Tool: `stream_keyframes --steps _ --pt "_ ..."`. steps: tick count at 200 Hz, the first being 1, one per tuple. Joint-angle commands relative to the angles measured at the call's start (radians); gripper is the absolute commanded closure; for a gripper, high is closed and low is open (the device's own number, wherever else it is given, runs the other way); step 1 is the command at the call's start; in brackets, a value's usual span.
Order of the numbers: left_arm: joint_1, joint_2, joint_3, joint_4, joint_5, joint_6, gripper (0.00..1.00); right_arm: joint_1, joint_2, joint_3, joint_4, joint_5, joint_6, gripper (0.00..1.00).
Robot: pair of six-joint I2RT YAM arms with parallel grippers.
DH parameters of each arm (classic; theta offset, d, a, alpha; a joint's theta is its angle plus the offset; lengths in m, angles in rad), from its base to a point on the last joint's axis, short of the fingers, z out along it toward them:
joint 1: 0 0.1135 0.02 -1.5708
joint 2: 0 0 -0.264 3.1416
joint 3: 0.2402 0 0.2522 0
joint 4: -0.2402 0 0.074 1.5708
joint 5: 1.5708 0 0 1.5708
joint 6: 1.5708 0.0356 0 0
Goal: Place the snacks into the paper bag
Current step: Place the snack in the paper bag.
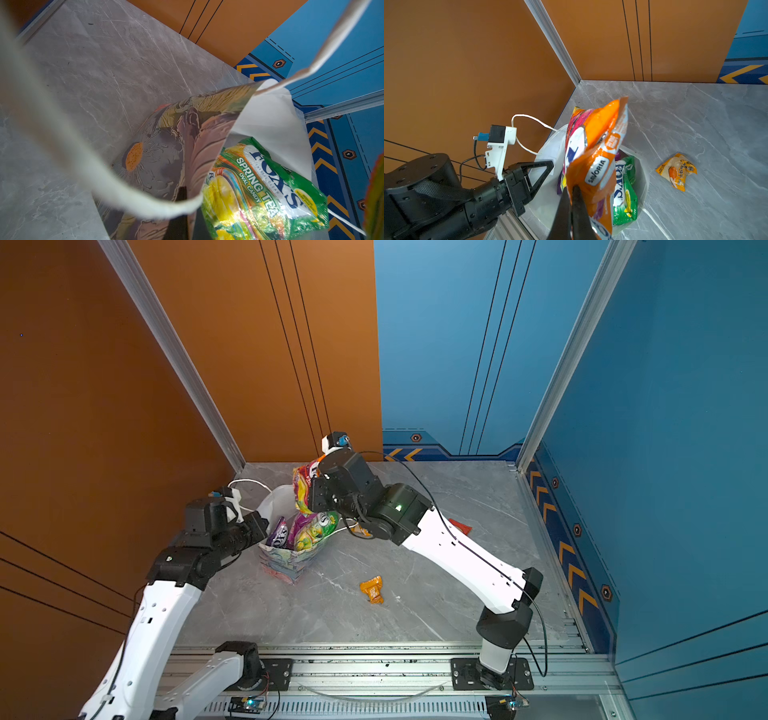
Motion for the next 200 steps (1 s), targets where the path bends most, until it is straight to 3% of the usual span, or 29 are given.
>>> stream_keyframes --steps 1,129,200 --pt "0.010 -0.021 0.000 0.092 0.000 0.007 1.00 0.011 0.014 -0.015 0.020 0.004 0.036 1.00" --pt "0.005 -0.022 -0.002 0.097 0.017 0.008 1.00 0.017 0.160 -0.025 0.066 -0.089 0.104 1.00" --pt "0.006 -0.026 -0.008 0.116 0.046 0.010 1.00 0.015 0.271 0.067 0.100 -0.176 0.150 1.00"
